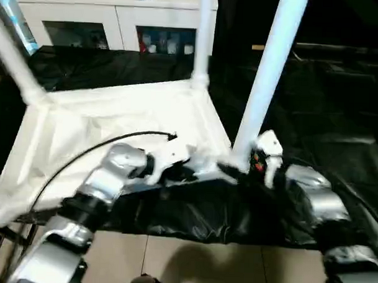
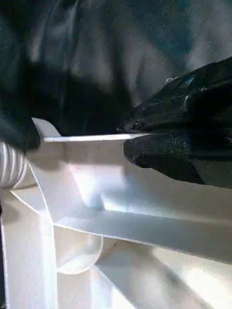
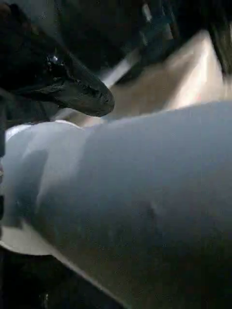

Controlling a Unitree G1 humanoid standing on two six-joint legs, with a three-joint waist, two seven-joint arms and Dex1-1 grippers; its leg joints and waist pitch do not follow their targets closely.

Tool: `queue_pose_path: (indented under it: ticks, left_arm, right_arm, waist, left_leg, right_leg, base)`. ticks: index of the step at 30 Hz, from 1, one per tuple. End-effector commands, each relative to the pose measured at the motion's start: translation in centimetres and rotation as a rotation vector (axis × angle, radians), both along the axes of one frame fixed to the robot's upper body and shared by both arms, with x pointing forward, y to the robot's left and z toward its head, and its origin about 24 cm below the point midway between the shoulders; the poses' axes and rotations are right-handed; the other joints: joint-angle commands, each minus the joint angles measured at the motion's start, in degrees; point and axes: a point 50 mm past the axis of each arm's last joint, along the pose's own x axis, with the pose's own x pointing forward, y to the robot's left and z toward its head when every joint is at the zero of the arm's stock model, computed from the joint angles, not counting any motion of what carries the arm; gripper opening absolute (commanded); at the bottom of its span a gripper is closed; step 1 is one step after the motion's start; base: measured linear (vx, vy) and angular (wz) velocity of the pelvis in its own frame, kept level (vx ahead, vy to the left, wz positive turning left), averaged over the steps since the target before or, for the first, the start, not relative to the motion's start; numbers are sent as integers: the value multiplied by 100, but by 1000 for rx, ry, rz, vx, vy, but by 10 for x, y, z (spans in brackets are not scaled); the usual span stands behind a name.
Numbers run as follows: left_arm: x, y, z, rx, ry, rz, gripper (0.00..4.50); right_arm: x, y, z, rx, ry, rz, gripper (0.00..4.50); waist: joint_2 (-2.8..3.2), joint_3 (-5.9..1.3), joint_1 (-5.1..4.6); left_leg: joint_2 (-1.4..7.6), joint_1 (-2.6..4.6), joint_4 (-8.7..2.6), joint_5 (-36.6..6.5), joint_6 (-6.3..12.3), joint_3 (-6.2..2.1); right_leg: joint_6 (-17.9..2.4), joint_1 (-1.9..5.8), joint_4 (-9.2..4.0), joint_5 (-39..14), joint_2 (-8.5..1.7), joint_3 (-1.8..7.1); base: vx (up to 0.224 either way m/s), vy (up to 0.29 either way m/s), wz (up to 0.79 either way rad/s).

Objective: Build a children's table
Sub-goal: Rotate leg to tighten

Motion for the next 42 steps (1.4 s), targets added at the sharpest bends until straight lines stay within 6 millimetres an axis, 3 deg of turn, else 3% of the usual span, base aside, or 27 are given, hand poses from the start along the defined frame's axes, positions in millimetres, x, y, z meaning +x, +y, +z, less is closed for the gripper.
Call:
queue_pose_path:
  ticks: [1,7,13,15,16,18,19,20,23,26,29,31,33,34,36,37,38,39,42]
  left_arm:
    - [-2,-12,13,-38,-29,-103,0]
    - [-2,-3,11,-2,-19,-126,0]
    - [2,-4,9,-21,-32,-53,0]
    - [10,-6,6,-13,-50,56,0]
    - [13,-8,6,-18,-66,107,0]
    - [18,-12,6,-24,-74,169,0]
    - [21,-18,5,-22,-94,230,0]
    - [23,-23,3,-16,-97,270,0]
    - [26,-32,2,-15,-110,335,0]
    - [22,-54,1,-54,-110,349,0]
    - [17,-60,-3,-35,-123,314,0]
    - [14,-59,-5,-43,-150,288,0]
    - [14,-57,-5,-52,-151,286,0]
    - [11,-54,-3,-77,-155,241,0]
    - [10,-51,-2,-81,-145,228,0]
    - [8,-47,-2,-85,-132,199,0]
    - [8,-47,-2,-85,-132,199,0]
    - [5,-39,-1,-79,-129,148,0]
    - [1,-34,-1,-87,-110,101,0]
  right_arm:
    - [-9,15,0,14,39,174,380]
    - [-13,19,-1,5,73,267,335]
    - [-11,23,-5,19,79,198,304]
    - [-3,23,-12,-2,61,38,288]
    - [0,23,-16,-13,56,-39,276]
    - [5,24,-20,-25,56,-149,274]
    - [10,27,-26,-17,79,-274,272]
    - [13,30,-29,-12,90,-361,271]
    - [18,38,-32,3,101,-502,270]
    - [22,57,-33,27,99,-639,270]
    - [23,64,-29,13,34,-642,270]
    - [27,64,-19,65,-17,-641,326]
    - [27,62,-17,75,-22,-628,342]
    - [27,56,-14,60,-51,-581,349]
    - [27,51,-12,53,-62,-534,374]
    - [25,45,-10,33,-81,-478,383]
    - [25,45,-10,33,-81,-478,383]
    - [21,38,-9,4,-84,-367,383]
    - [18,34,-8,4,-82,-291,383]
  waist:
    - [-13,-354,12]
    - [-6,-371,35]
    - [-12,-379,59]
    - [-24,-362,50]
    - [-10,-331,17]
    - [-10,-308,-4]
    - [-7,-294,-38]
    - [14,-300,-63]
    - [5,-306,-90]
    - [18,-323,-96]
    - [28,-336,-78]
    - [51,-334,-83]
    - [44,-350,-80]
    - [70,-346,-78]
    - [43,-356,-87]
    - [3,-388,-89]
    - [19,-402,-72]
    - [12,-412,-80]
    - [18,-420,-75]
  left_leg:
    - [366,161,-355,-1174,484,-121]
    - [368,169,-343,-1035,436,-116]
    - [363,169,-327,-924,475,-112]
    - [363,169,-344,-1038,407,-110]
    - [361,196,-387,-1306,220,-122]
    - [353,221,-419,-1558,63,-127]
    - [356,221,-454,-1743,-69,-150]
    - [354,249,-461,-1828,-138,-152]
    - [341,243,-465,-1796,-180,-153]
    - [333,227,-456,-1607,-121,-144]
    - [317,212,-445,-1542,-44,-138]
    - [323,212,-456,-1573,-16,-147]
    - [322,201,-446,-1510,22,-143]
    - [322,196,-444,-1465,64,-146]
    - [323,183,-437,-1411,103,-141]
    - [322,164,-388,-1052,245,-127]
    - [319,159,-370,-908,304,-136]
    - [306,140,-335,-711,452,-121]
    - [307,106,-279,-465,719,-102]
  right_leg:
    - [-1519,250,-387,53,-453,245]
    - [-1578,237,-365,195,-464,257]
    - [-1587,234,-350,299,-466,253]
    - [-1556,226,-371,52,-474,261]
    - [-1514,197,-424,-395,-480,271]
    - [-1459,190,-463,-817,-485,279]
    - [-1338,201,-497,-1162,-499,291]
    - [-1295,183,-503,-1198,-486,301]
    - [-1267,186,-504,-1041,-485,315]
    - [-1246,194,-494,-694,-475,315]
    - [-1182,213,-509,-610,-482,307]
    - [-1147,219,-512,-545,-469,300]
    - [-1159,236,-493,-417,-470,300]
    - [-1178,233,-487,-337,-467,298]
    - [-1187,253,-475,-222,-463,293]
    - [-1239,268,-414,330,-446,285]
    - [-1276,277,-382,516,-454,276]
    - [-1321,277,-360,809,-447,264]
    - [-1425,268,-314,1191,-435,239]
  base:
    - [0,0,0]
    - [0,0,0]
    - [0,0,0]
    - [0,0,0]
    - [0,0,0]
    - [0,0,0]
    - [0,0,0]
    - [0,0,0]
    - [0,0,0]
    - [0,0,0]
    - [0,0,0]
    - [0,0,0]
    - [0,0,0]
    - [0,0,0]
    - [0,0,0]
    - [0,0,0]
    - [0,0,0]
    - [0,0,0]
    - [0,0,0]
